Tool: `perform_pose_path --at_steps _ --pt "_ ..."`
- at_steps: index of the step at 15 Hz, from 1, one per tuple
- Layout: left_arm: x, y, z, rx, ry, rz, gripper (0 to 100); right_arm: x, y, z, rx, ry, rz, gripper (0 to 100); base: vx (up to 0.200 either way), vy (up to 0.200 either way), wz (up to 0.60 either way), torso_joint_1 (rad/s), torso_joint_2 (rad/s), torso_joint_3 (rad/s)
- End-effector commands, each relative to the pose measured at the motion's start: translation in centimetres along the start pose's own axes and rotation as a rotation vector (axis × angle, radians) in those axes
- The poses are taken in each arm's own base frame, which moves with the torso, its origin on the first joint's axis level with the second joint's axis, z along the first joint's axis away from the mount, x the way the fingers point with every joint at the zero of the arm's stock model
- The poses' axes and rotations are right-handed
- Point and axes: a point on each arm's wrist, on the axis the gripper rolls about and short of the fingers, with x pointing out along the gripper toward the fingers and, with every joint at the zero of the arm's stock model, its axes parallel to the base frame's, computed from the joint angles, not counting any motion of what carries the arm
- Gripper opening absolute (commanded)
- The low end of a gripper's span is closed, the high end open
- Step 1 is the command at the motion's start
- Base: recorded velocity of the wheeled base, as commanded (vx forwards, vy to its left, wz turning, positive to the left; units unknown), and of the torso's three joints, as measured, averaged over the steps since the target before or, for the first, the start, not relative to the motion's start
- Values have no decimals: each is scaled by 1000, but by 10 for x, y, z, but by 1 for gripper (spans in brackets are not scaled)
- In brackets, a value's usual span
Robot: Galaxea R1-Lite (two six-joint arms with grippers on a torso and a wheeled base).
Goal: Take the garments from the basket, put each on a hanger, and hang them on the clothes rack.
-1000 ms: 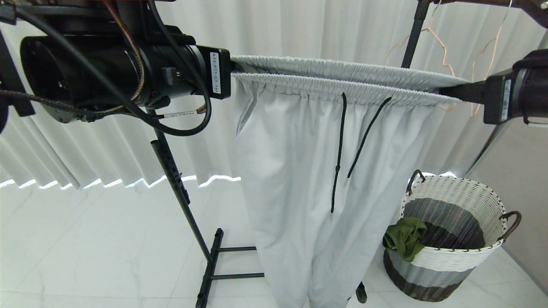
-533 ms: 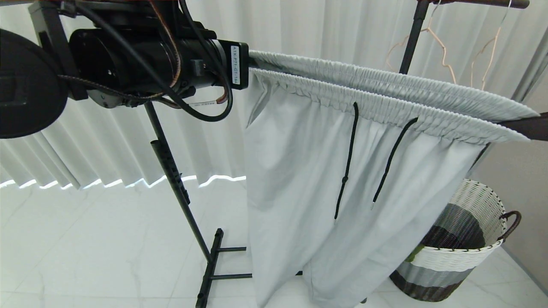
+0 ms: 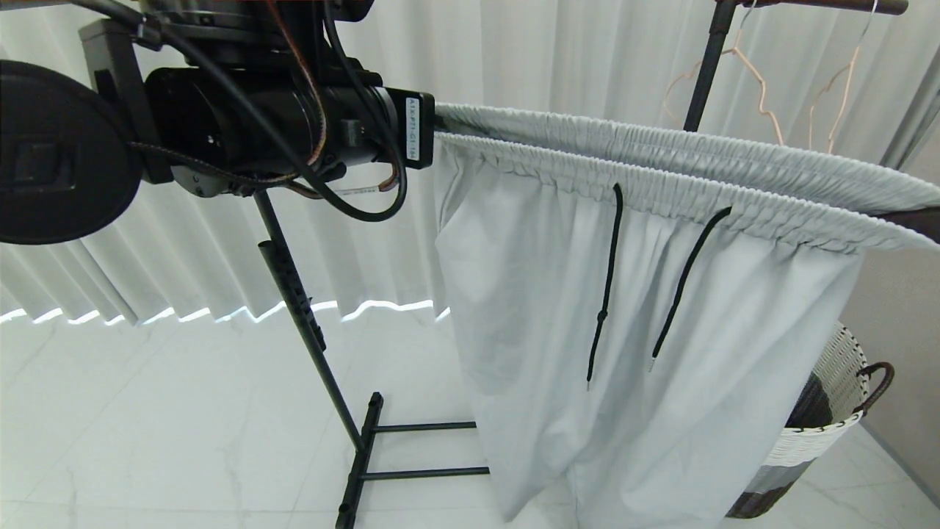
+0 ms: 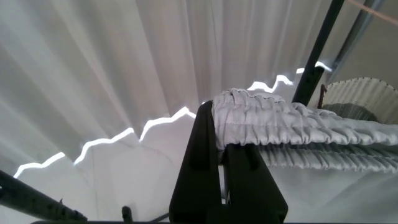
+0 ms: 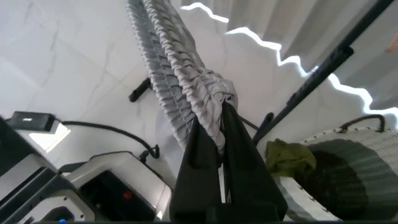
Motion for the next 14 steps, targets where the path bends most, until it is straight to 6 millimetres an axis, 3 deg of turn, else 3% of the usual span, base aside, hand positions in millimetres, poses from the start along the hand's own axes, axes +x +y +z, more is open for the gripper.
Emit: perform_pose_path --at_steps 1,6,8,11,14 --pt "-12 2 -2 2 29 -3 0 16 -5 2 4 28 -65 0 0 0 0 0 0 0" --pt "-71 -2 -18 3 131 -195 0 69 -19 23 -11 -94 -155 0 0 0 0 0 0 0" --pt "-89 -13 -27 15 149 -269 0 89 -20 33 -24 -173 -145 0 0 0 0 0 0 0" --pt "-100 -27 -38 31 174 -335 0 99 -14 39 -36 -220 -116 0 0 0 0 0 0 0" --pt "-102 -28 -39 34 176 -341 0 98 -14 39 -36 -216 -116 0 0 0 0 0 0 0"
